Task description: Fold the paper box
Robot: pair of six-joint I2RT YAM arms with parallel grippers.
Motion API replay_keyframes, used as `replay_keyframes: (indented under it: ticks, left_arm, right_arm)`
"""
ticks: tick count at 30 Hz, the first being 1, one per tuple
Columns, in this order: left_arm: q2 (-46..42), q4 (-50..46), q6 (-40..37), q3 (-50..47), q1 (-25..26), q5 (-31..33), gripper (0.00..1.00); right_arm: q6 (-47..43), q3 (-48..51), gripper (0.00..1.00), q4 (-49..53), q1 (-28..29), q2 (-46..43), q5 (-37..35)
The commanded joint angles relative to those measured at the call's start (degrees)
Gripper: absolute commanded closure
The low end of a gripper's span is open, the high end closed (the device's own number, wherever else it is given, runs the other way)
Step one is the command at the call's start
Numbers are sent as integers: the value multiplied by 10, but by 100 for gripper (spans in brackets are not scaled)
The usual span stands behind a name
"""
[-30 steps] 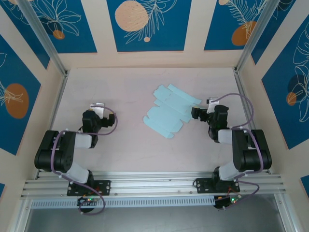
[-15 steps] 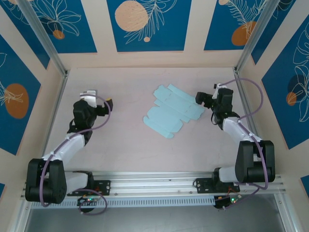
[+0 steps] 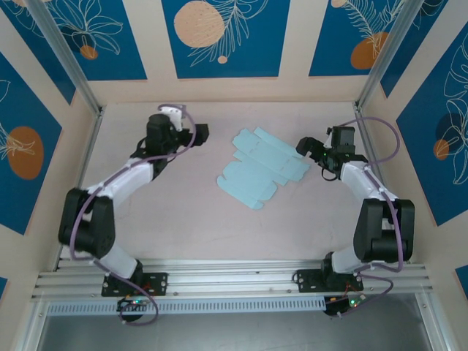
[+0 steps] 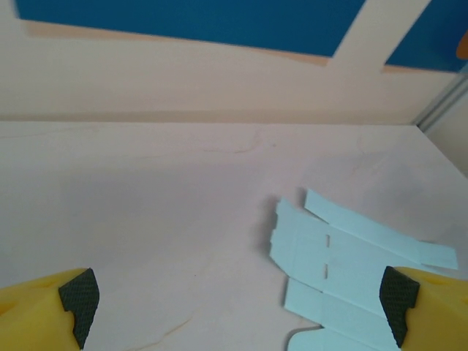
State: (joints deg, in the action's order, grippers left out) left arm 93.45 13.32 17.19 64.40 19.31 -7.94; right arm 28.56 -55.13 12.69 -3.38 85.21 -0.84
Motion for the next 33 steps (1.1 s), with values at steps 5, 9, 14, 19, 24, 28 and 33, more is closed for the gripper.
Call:
replay_keyframes:
  ticks: [5,9,14,19,24,28,33]
  left_arm:
    - [140,-66,19,160,30,-91,0]
    - [212,-111,10,247,38,-105,0]
    - [293,-185,5,349,45,-141,0]
    - [329,-197,13,390,47,-152,0]
    - [345,-207,8,408,47,-160,0]
    - [343,-215,-2,410,46,-157,0]
    - [330,-238,-27,411,47,-150,0]
  right_arm:
    - [20,-53,7,67,-12,63,53]
    - [40,-60,10,61,-25,99,64]
    - [55,-107,17,57,-35,166,112]
    - [74,-168,25,65,-35,231,139]
    - [86,-227,35,86,-35,292,154]
    - [91,-250,38,101,-32,323,162]
    - [93,-259,44,99,-26,350,179]
